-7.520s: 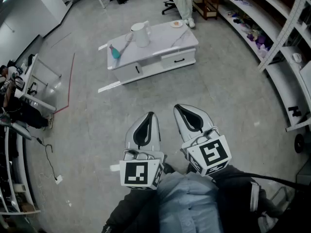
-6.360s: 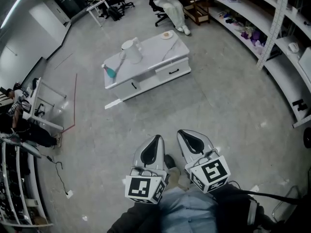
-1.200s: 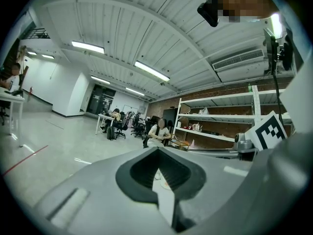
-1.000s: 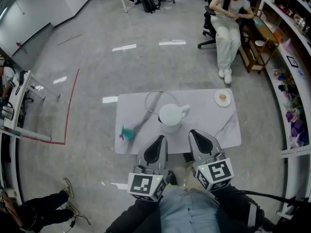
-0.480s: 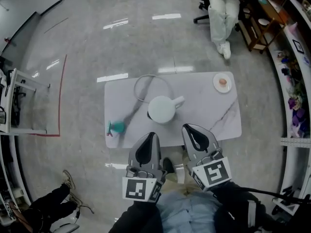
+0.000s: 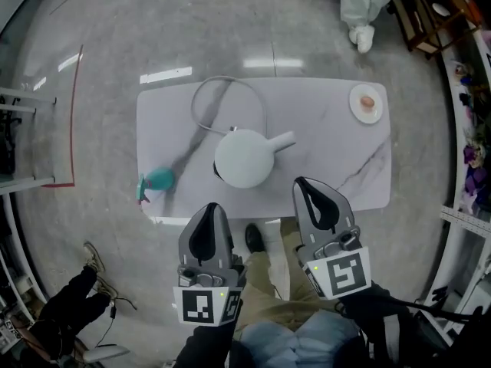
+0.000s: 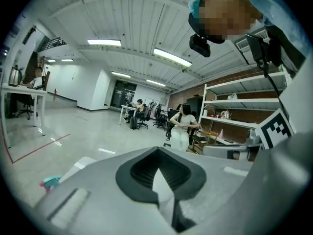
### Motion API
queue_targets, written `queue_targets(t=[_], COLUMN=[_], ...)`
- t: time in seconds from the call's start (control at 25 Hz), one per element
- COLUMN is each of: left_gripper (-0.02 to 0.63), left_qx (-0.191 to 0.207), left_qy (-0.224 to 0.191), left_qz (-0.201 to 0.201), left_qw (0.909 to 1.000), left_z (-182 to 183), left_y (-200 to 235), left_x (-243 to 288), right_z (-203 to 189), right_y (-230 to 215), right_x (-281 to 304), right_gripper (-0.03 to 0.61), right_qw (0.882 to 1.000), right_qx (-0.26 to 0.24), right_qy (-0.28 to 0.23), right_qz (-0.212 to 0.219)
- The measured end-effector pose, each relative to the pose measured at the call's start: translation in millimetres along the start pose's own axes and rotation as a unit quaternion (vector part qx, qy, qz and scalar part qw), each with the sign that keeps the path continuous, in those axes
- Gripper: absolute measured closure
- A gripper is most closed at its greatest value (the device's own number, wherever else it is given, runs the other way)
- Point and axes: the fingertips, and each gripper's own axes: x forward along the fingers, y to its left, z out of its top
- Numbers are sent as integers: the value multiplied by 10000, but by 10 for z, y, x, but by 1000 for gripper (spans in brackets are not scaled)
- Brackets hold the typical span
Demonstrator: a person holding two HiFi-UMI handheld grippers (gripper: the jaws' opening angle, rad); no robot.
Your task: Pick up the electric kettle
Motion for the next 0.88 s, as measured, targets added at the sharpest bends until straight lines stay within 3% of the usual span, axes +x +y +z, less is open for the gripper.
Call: queue_targets(t=[0.36, 0.68, 0.88], left_gripper=[610, 610, 573], left_qx=[-110, 11, 13], left_qy=[431, 568, 686], left_qz=[628, 968, 1354], left_qw=[9970, 9937, 9884], left_z=[-895, -1229, -1375], left_y=[492, 768, 1017], left_x=[346, 484, 597], right_z=[-796, -1225, -1370], right_y=[-404, -529, -635], right_x=[462, 696, 846], right_gripper=[552, 546, 461], right_qw=[9993, 9979, 9973], right_qx=[34, -9, 8], right_qy=[348, 640, 734], right_qz=[99, 77, -10])
